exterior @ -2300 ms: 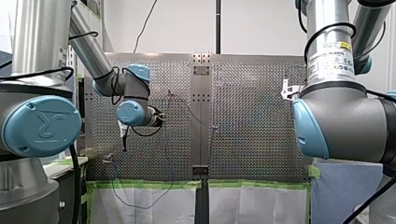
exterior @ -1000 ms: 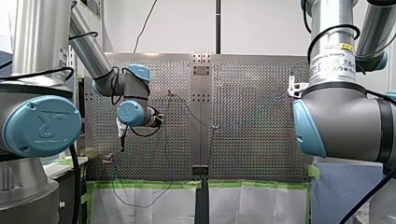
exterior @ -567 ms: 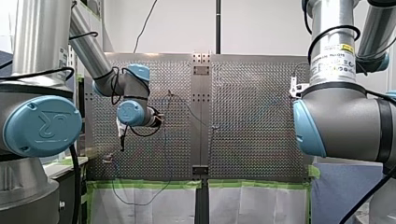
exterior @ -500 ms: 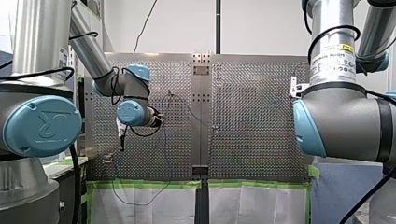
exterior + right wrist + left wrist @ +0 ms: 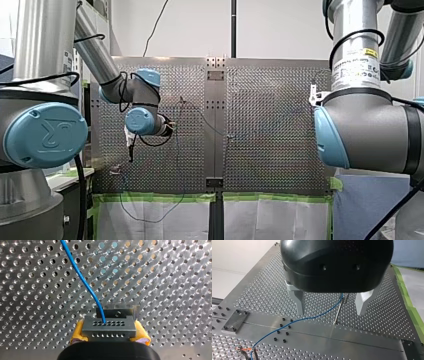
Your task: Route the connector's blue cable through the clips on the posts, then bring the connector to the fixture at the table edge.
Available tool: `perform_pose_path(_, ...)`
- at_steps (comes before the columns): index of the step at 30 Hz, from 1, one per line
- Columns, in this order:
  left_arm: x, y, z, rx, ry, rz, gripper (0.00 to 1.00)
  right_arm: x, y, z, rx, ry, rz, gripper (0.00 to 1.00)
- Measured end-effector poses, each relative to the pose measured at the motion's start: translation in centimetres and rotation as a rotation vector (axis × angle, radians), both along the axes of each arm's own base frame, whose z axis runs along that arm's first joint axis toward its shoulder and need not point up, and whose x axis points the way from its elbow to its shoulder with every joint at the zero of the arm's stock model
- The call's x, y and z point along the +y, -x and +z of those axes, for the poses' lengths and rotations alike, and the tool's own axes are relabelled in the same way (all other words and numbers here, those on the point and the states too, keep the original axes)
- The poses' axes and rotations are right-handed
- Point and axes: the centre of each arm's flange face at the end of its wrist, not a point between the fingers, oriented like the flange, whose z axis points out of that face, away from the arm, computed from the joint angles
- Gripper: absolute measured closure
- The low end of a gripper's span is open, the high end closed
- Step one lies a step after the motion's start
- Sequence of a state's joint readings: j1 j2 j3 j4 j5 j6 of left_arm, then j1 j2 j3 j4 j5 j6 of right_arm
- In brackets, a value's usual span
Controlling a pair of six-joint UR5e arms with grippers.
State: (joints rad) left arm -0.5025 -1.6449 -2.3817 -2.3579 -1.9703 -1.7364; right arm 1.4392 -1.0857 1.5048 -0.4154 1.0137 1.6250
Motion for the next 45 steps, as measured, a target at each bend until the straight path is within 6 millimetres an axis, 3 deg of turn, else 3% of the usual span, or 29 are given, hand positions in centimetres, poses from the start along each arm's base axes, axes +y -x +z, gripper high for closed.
perform_pose_path(17,0.2,-0.2,0.0,0.0,0.0,0.008,0.0,-0.6,-1.0,0.6,0.008,0.019,0.017,1.0)
perform_pose_path(45,0.3,-0.2,0.0,-0.001,-0.01,0.01,0.0,-0.6,-1.0,0.5,0.129,0.075,0.012,1.0)
